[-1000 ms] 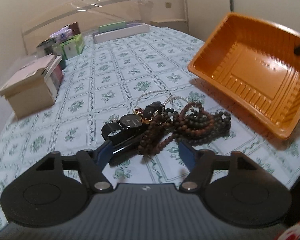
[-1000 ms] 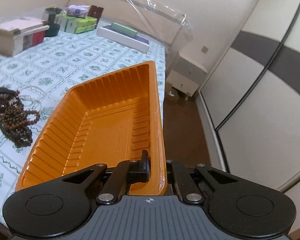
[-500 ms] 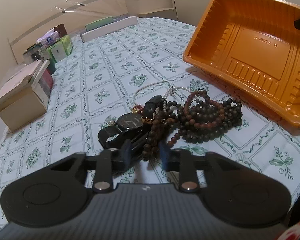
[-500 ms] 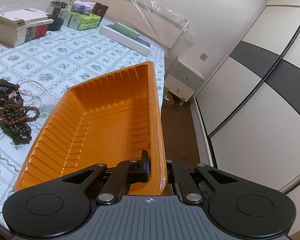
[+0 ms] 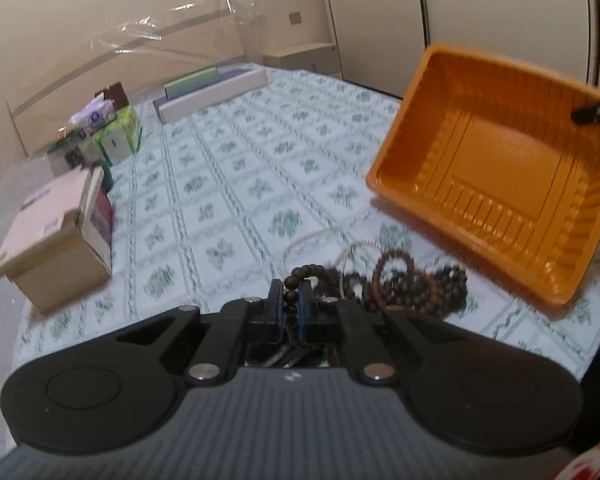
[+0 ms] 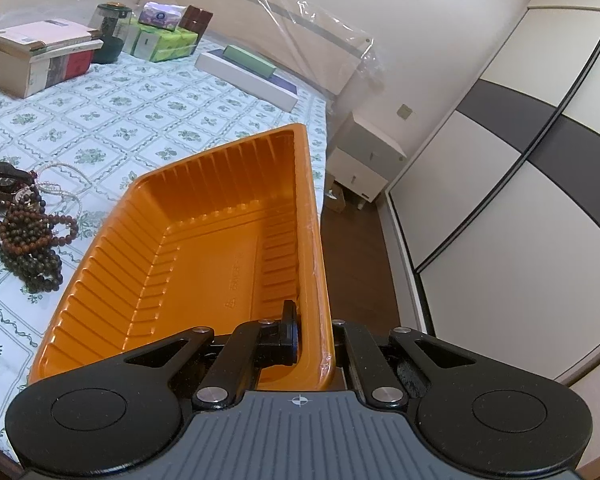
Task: Organize jewelry
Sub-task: 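Grasp a dark bead bracelet with the left gripper while the right holds the tray, then lower the bead bracelet into the orange tray and open the left gripper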
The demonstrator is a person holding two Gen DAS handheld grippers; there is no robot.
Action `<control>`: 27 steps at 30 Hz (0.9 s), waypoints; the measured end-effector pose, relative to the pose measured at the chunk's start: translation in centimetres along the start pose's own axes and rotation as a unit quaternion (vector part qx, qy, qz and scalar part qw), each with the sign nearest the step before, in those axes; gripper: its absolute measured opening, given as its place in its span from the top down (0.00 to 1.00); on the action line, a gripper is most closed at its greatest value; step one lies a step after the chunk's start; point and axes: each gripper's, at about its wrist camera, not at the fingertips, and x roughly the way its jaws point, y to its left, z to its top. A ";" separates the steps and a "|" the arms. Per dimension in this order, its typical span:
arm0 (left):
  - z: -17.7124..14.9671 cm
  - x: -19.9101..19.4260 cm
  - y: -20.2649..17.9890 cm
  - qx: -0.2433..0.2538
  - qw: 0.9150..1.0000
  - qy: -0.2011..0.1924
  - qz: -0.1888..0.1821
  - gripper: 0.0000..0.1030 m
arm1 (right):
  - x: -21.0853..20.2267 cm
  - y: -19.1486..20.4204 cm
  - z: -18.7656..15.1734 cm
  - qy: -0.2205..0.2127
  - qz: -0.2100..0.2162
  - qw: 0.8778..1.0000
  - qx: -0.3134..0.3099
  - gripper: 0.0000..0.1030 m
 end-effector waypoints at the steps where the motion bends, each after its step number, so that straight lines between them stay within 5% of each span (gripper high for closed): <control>1: 0.4 -0.4 0.1 0.001 1.000 -0.004 -0.001 0.94 | 0.0 0.0 0.0 0.000 0.000 1.000 0.000 0.97; 10: 3.5 -1.9 -3.2 0.008 0.998 -0.035 -0.043 0.94 | -0.4 0.1 0.1 -0.006 0.002 1.000 0.002 0.97; 27: 5.6 4.1 -15.0 0.015 0.987 -0.012 -0.161 0.94 | -0.1 -0.7 0.2 0.007 0.017 1.000 0.005 0.97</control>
